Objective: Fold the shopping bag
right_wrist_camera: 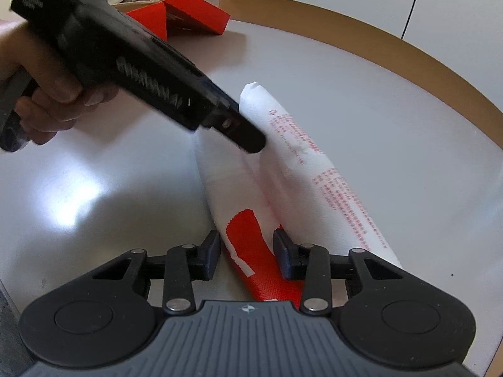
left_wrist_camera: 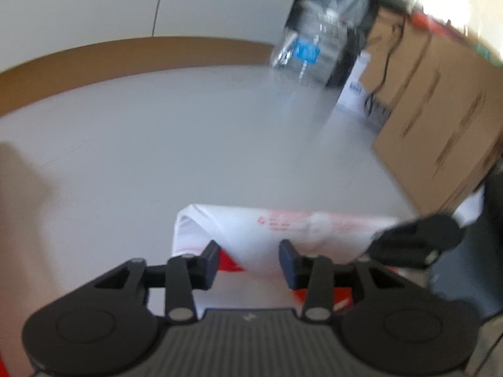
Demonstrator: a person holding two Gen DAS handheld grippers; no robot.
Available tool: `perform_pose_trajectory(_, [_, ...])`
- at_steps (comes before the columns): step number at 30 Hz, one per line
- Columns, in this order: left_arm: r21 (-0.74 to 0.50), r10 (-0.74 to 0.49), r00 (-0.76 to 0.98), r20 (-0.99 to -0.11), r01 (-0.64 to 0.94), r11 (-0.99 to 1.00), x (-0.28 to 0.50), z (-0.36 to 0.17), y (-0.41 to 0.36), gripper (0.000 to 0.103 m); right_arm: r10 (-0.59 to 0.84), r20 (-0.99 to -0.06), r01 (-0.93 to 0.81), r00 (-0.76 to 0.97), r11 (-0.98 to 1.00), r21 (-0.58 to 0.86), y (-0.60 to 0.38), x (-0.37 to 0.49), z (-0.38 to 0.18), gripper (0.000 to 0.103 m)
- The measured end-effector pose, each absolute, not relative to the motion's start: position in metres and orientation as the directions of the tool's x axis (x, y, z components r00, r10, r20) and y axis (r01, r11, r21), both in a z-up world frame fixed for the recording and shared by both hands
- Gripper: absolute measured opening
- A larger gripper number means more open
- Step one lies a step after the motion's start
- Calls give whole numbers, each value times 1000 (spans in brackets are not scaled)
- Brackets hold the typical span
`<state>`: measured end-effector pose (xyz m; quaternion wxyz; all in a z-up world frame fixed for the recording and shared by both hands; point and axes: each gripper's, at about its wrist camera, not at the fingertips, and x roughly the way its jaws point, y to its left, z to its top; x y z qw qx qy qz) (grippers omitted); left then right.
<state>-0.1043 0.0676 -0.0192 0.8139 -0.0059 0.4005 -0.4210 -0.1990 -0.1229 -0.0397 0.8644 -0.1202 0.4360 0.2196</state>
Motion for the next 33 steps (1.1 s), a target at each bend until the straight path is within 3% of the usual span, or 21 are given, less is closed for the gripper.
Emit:
perform_pose_trajectory(7, [-597,-787,214,-578,547,587,-86,-38,75,52,262,-804,-497,534,867,-47,-125,-208,-42,41])
perform_pose_trajectory(9, [-619,-790,176,-587,531,579,-85,-44,70,51,260,-803,-495,535,867,-49,-126,-211,-42,41])
perform_pose_trajectory(11, [-565,-761,158,-629,580,587,-94,-54,47,51,260,-803,-496,536,867,-49,-127,-213,-41,41])
perform_pose_trajectory(13, [-556,-766,166,-621,595,580,-95,-51,41,49,260,-803,-496,536,867,-50,-128,-215,-41,41])
perform_pose_trajectory(14, [-552,-769,170,-617,603,576,-95,-49,38,42,260,-803,-496,536,867,-50,-128,-216,-41,41])
perform_pose_trajectory(21, [-519,-785,197,-587,653,551,-98,-36,17,31,260,-801,-495,539,867,-52,-132,-223,-41,41])
perform_pose_trajectory(33, [-503,-814,244,-527,683,530,-100,-9,47,31,268,-799,-491,539,870,-38,-143,-239,-41,41])
